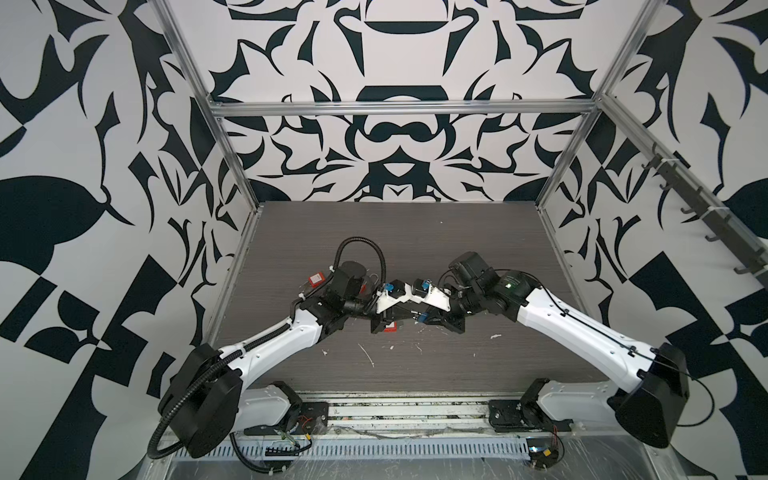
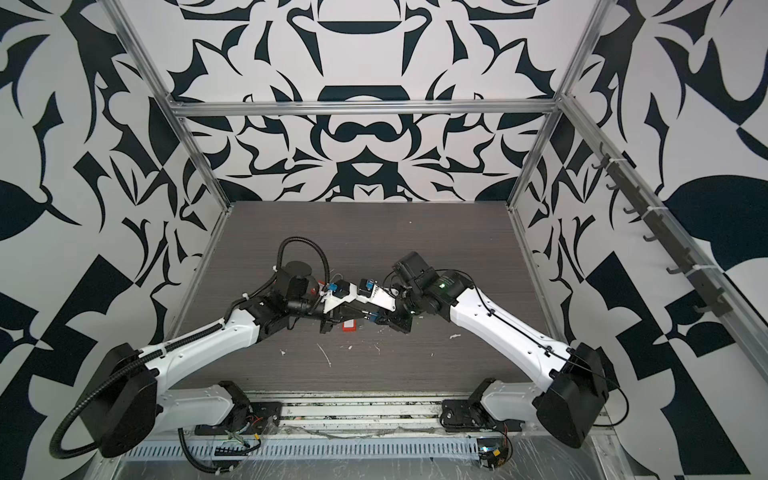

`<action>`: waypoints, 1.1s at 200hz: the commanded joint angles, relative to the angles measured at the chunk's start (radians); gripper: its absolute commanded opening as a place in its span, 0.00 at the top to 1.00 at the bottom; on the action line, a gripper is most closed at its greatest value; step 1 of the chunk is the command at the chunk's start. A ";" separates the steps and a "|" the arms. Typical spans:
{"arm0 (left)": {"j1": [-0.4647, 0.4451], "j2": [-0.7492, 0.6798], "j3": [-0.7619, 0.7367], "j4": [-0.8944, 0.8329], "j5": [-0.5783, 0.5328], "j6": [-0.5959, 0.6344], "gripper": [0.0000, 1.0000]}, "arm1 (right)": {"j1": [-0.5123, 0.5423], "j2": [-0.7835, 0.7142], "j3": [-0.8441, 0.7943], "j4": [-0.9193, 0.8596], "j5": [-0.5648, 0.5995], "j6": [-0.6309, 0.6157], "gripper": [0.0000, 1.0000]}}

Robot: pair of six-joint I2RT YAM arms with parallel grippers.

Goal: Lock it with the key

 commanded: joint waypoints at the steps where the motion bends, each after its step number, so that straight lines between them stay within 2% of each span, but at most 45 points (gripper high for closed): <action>1: -0.075 0.045 -0.009 0.092 0.075 -0.039 1.00 | 0.043 0.012 0.051 0.471 -0.087 0.037 1.00; 69: -0.075 0.031 -0.044 0.137 0.109 -0.066 1.00 | 0.066 0.016 0.038 0.565 -0.035 -0.026 1.00; 119: -0.083 0.008 -0.078 0.210 0.155 -0.074 1.00 | 0.070 0.041 0.045 0.599 -0.084 -0.068 1.00; 184: -0.085 -0.042 -0.089 0.194 0.242 -0.061 1.00 | 0.074 0.027 0.051 0.603 -0.110 -0.172 1.00; 220: -0.090 -0.029 -0.088 0.250 0.251 -0.106 1.00 | 0.093 0.042 0.068 0.612 -0.109 -0.189 1.00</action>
